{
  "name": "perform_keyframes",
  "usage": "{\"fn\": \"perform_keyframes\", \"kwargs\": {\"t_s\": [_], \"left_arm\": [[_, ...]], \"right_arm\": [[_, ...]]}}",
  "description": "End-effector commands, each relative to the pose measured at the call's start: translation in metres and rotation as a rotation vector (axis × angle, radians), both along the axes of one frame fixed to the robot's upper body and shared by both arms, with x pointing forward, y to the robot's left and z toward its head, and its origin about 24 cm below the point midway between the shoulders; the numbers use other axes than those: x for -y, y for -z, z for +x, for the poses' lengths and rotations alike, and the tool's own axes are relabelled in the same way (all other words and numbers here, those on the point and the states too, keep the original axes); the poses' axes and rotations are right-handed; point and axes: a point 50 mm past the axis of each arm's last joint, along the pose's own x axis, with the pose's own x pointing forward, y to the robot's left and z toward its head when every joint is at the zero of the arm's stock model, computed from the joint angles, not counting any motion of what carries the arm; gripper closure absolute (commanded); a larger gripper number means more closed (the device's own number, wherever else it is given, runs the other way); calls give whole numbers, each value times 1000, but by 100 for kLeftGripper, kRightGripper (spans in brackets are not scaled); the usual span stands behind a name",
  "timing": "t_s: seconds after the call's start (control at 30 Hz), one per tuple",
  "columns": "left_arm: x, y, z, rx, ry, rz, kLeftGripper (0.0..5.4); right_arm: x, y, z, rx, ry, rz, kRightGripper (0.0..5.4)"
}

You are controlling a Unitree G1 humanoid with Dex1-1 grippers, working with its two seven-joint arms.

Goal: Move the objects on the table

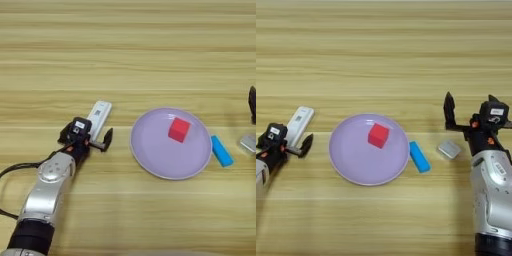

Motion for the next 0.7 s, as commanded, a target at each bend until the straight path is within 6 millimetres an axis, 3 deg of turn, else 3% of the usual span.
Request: {"fn": "perform_keyframes", "kwargs": {"t_s": [0.03,0.7], "left_arm": [[-9,27,-13,-134,-38,50,0],[-9,37,-11,-162,-44,79,0]], "right_arm": [[-2,-1,0,-3,1,8,4],[-3,-2,0,-1,0,8,4]]}}
